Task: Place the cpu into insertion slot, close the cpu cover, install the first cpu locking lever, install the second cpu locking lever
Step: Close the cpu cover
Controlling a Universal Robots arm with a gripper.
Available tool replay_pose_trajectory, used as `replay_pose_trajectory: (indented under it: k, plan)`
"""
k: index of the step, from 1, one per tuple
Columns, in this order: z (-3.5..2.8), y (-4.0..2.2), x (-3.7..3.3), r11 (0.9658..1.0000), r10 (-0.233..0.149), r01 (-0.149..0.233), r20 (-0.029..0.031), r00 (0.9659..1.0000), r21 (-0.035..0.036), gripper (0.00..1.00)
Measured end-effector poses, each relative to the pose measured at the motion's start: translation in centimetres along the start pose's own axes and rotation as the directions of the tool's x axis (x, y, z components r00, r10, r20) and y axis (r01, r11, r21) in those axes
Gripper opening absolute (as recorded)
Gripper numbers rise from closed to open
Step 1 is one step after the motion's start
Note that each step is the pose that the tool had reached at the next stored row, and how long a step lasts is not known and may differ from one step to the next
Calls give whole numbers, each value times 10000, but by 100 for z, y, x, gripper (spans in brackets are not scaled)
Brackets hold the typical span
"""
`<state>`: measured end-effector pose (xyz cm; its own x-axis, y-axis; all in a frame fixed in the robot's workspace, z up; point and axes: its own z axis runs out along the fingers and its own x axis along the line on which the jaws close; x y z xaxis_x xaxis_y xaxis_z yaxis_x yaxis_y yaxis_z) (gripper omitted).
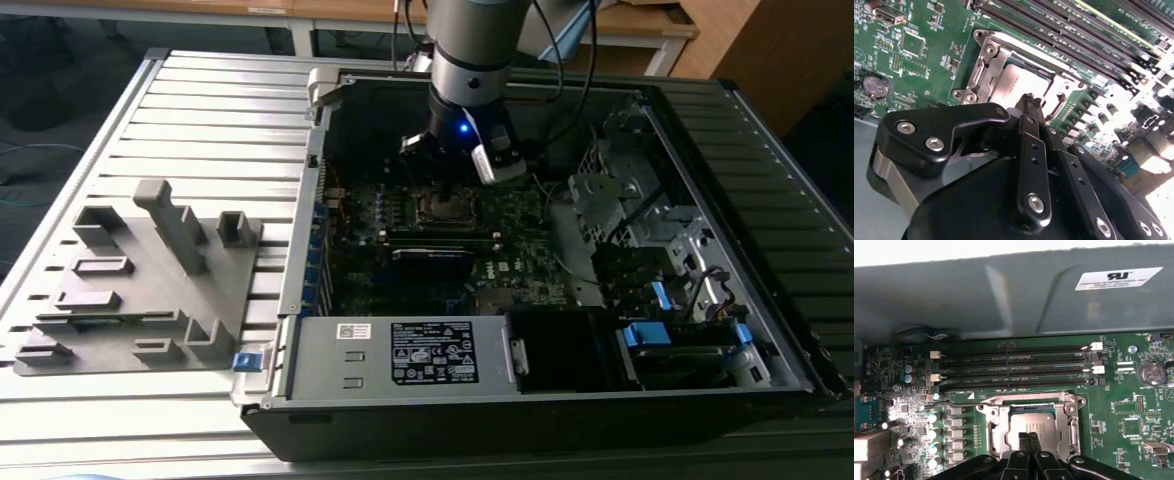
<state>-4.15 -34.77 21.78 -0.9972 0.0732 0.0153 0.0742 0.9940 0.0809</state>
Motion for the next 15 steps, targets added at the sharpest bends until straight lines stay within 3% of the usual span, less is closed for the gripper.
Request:
replay_pose_trajectory:
  k: [5,11,15]
  plan:
    - [6,-11,56,10000,-10,11,99,9999,-7,11]
    - [6,-12,63,10000,-10,10,105,9999,-7,11]
    - [8,-19,139,10000,-12,12,124,9999,-9,11]
